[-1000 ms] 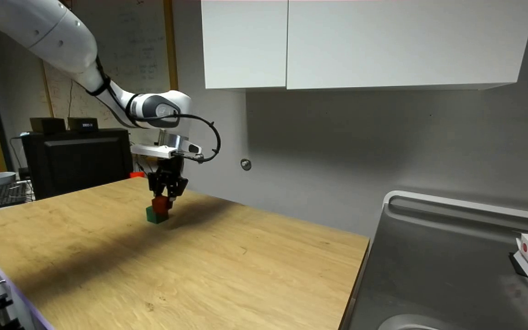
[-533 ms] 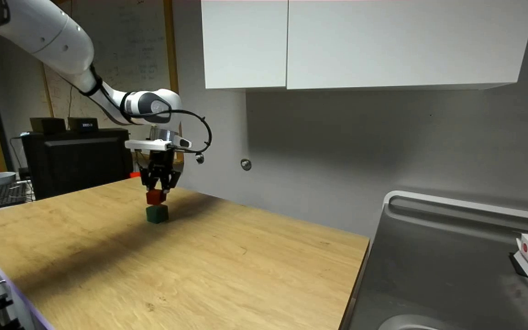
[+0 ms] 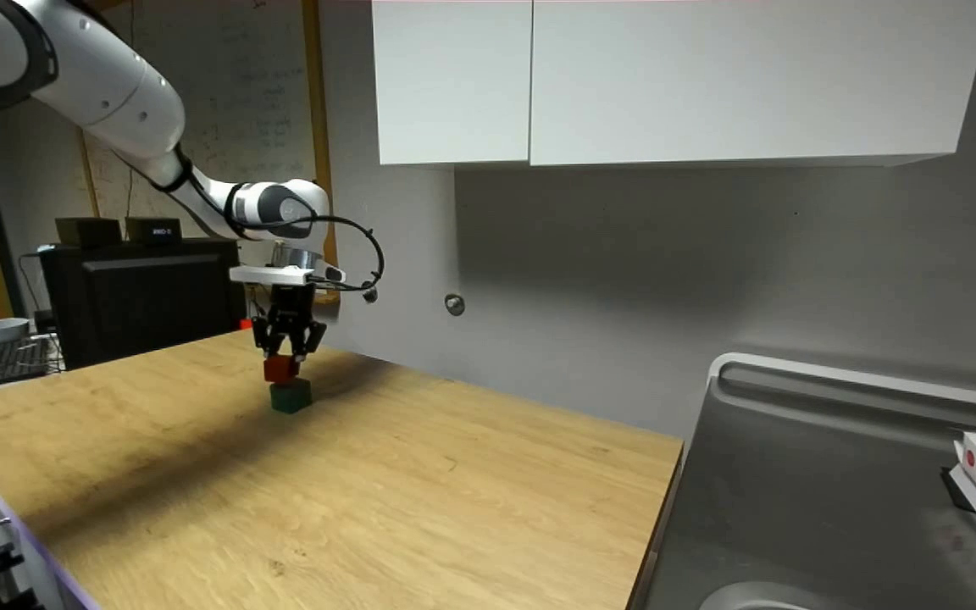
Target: Put the orange block on the green block
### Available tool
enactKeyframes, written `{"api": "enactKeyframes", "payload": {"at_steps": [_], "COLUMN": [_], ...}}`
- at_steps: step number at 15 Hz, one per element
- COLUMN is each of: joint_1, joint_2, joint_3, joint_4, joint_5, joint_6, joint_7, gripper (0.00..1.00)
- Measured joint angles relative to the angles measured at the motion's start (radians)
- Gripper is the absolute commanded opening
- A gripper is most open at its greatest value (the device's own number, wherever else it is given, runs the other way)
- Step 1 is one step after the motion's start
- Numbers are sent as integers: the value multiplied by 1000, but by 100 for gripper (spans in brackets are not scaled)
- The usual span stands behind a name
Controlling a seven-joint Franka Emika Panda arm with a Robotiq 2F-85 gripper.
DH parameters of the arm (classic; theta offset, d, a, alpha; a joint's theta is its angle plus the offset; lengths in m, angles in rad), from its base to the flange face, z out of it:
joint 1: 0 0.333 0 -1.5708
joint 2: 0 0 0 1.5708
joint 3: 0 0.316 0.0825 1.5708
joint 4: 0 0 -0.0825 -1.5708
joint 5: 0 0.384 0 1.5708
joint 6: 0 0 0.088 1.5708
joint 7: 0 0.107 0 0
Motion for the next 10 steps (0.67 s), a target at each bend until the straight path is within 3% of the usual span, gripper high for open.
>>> {"api": "enactKeyframes", "payload": {"at_steps": [1,2,3,5,8,10], "joint_1": [2,2,3,2,2,2], "joint_2": [15,30,44,61,86,95], "joint_3": [1,1,1,1,1,1], "joint_4": [12,24,35,63,86,95], "joint_5": [-1,-3,-5,-8,-17,-30], "joint_6": [-5,-10,-17,-41,-57,-67], "joint_7": [0,0,0,0,0,0], "gripper": [18,24,68,74,98,100]}}
